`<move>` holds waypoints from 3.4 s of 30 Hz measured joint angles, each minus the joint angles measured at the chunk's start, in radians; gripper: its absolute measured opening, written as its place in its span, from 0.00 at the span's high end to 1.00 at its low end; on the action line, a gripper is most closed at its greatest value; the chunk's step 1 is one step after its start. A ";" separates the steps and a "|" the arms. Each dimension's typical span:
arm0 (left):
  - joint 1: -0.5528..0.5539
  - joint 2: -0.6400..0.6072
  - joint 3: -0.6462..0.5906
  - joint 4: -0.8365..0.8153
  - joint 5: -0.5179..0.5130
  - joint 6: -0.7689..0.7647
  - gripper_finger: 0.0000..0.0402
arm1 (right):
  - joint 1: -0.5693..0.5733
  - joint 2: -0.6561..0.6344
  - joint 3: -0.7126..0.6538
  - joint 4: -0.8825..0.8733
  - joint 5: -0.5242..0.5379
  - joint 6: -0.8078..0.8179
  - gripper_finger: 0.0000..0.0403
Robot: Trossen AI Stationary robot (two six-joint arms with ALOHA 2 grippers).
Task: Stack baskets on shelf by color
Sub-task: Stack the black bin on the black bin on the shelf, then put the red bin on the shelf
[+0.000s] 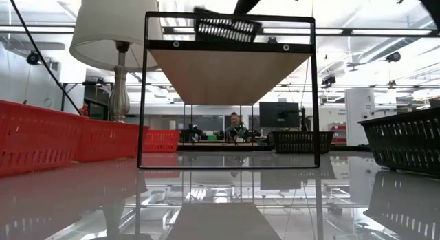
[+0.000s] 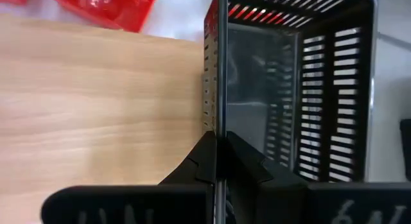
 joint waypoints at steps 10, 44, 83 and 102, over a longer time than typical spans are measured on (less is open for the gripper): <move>0.000 -0.001 0.000 -0.001 0.000 0.000 0.81 | -0.077 0.088 0.081 -0.062 -0.063 -0.012 0.97; 0.000 -0.004 0.000 -0.002 0.000 0.007 0.81 | -0.077 0.128 0.082 -0.095 -0.070 0.011 0.75; -0.003 0.003 -0.103 0.023 -0.074 -0.712 0.81 | 0.587 -0.954 -1.466 1.006 0.097 0.276 0.98; -0.002 0.180 0.005 -0.366 -0.193 -1.416 0.81 | 0.460 -1.252 -1.776 1.389 0.018 -0.020 0.98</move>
